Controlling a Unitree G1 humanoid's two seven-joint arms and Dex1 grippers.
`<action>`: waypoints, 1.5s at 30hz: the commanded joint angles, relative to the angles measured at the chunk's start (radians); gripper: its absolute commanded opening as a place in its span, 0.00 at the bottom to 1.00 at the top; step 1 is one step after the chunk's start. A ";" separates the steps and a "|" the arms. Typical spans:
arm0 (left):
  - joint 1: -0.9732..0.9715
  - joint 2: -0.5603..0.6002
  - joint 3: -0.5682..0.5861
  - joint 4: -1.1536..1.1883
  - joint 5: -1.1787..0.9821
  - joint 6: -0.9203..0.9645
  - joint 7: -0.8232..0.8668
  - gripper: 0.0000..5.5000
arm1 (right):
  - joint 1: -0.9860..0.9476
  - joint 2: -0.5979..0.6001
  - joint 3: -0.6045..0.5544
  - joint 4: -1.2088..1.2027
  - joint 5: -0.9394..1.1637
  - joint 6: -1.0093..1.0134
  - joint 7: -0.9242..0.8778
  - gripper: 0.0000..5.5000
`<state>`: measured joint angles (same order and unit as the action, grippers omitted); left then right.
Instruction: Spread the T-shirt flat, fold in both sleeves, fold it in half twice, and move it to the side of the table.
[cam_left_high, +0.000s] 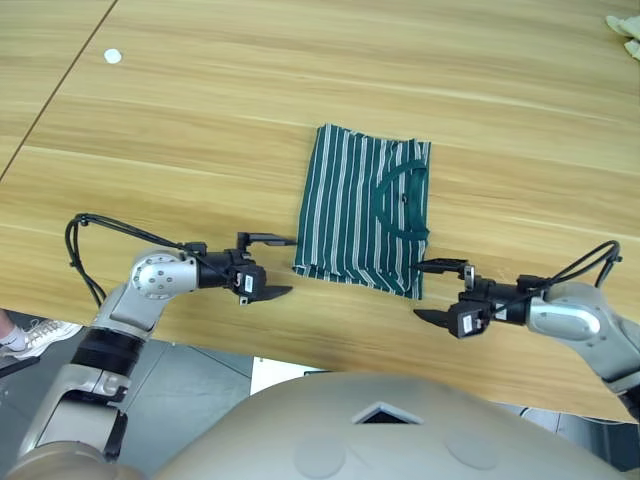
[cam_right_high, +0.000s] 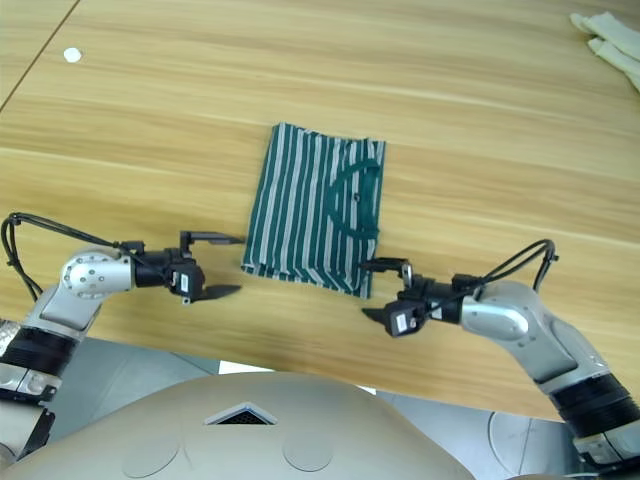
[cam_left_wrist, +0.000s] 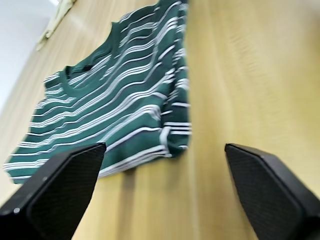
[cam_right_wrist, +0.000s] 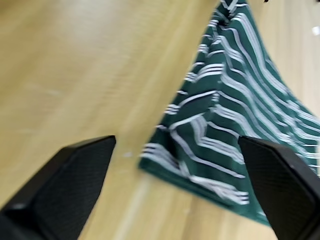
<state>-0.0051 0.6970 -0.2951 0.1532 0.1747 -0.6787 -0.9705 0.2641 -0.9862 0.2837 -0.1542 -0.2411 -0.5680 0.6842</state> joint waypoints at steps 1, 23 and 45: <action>-0.016 0.002 -0.052 0.055 0.103 -0.020 0.040 0.80 | -0.008 0.034 0.040 0.083 -0.131 0.067 0.003 0.83; -0.098 0.077 -0.201 0.157 0.264 -0.109 0.144 0.33 | -0.055 0.106 0.099 0.099 -0.150 0.050 -0.004 0.39; -0.028 0.132 -0.242 0.002 0.045 -0.059 0.051 0.00 | -0.005 0.049 0.046 0.021 -0.084 0.020 0.007 0.02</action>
<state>-0.0816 0.7883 -0.5125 0.1883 0.2373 -0.7732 -0.8550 0.2169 -0.8879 0.3495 -0.1149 -0.3372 -0.5494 0.6592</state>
